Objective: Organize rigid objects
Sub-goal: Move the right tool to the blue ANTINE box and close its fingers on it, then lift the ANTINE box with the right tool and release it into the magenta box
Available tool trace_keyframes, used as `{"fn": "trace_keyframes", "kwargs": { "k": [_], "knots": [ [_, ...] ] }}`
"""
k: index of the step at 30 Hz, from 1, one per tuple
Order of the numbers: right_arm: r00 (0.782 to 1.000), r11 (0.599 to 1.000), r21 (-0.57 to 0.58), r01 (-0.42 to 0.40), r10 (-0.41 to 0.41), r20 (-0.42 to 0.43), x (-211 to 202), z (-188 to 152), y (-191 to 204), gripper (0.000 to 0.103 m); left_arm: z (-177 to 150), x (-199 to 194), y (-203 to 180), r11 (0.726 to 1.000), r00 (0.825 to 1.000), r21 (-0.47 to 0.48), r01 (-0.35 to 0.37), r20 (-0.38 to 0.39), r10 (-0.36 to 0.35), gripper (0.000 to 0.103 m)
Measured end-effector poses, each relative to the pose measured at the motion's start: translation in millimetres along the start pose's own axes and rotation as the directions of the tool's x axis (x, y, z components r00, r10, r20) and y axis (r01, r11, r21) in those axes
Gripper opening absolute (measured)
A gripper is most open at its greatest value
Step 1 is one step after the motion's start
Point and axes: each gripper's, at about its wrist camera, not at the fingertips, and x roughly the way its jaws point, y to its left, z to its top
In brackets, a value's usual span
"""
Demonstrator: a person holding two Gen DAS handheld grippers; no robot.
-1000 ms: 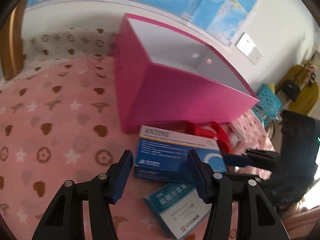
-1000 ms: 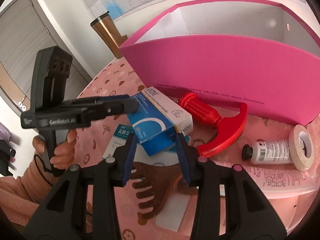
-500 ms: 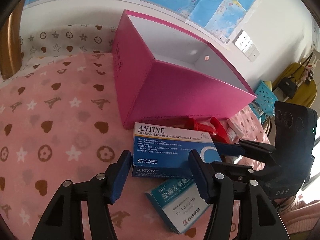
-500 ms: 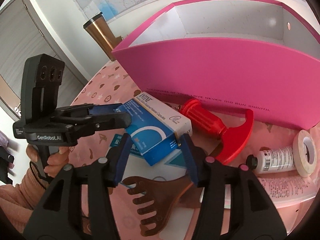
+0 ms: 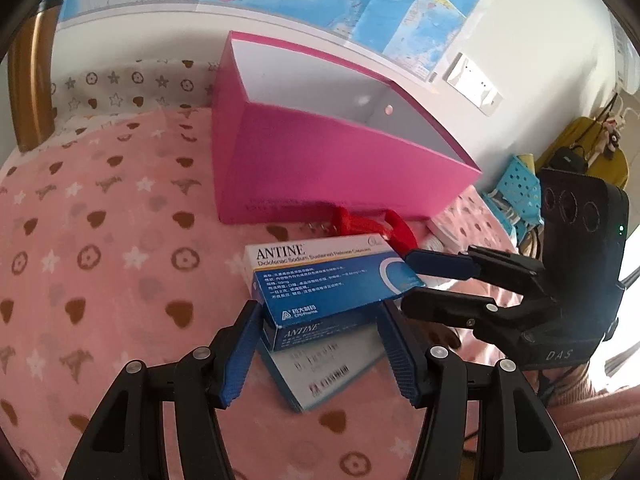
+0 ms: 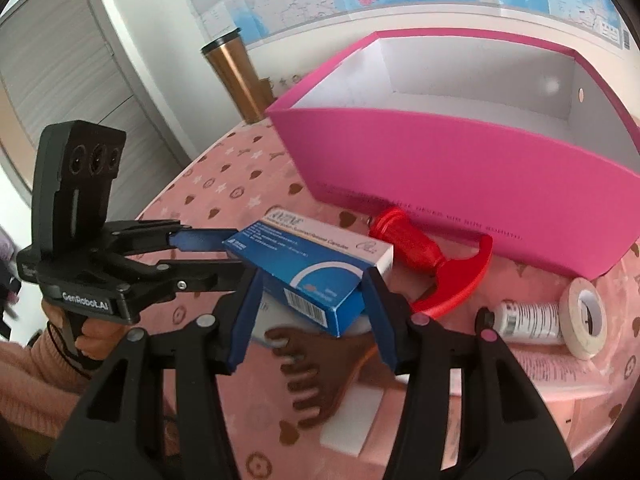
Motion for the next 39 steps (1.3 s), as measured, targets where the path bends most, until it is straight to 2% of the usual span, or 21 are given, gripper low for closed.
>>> {"fn": "trace_keyframes", "kwargs": {
  "k": [4,7,11,19,21,26,28,32,39],
  "knots": [
    [1.000,1.000,-0.024,-0.007,0.006,-0.025,-1.4,-7.0,1.5,0.054,-6.6,-0.6,-2.4,1.000,1.000,0.015,0.011,-0.012,-0.011,0.060],
    [1.000,1.000,0.008,-0.012,0.013,-0.023,2.3,-4.3,-5.8,0.054,-3.4,2.6,2.6,1.000,1.000,-0.007,-0.011,-0.014,0.011,0.059],
    [1.000,1.000,0.022,-0.003,0.003,-0.023,10.7,1.2,-9.0,0.054,0.5,7.9,8.9,1.000,1.000,-0.031,0.004,-0.017,-0.004,0.060],
    [0.999,0.998,0.067,-0.003,0.005,-0.036,22.6,9.4,-18.6,0.054,5.4,11.6,13.7,1.000,1.000,-0.019,-0.017,-0.025,0.016,0.062],
    [0.999,0.997,0.079,-0.005,0.008,-0.037,22.6,10.4,-20.2,0.054,9.5,11.3,23.4,0.999,1.000,-0.047,0.002,-0.023,-0.003,0.065],
    [0.999,0.995,0.097,-0.014,0.018,-0.042,28.1,11.4,-21.5,0.054,21.7,16.5,38.2,0.995,0.999,-0.083,0.048,-0.019,-0.050,0.066],
    [0.999,0.995,0.096,-0.011,0.015,-0.043,29.1,10.8,-20.7,0.054,24.2,18.7,35.9,0.995,0.997,-0.073,0.069,-0.023,-0.071,0.064],
    [0.999,0.996,0.090,-0.009,0.012,-0.032,29.3,11.4,-19.6,0.055,26.2,15.2,22.5,1.000,1.000,-0.020,0.024,-0.012,-0.025,0.064],
    [1.000,0.997,0.072,-0.010,0.009,0.020,8.3,8.8,-17.1,0.055,19.0,-4.0,-1.5,1.000,1.000,0.023,0.014,0.020,-0.014,0.064]
  ]
}}
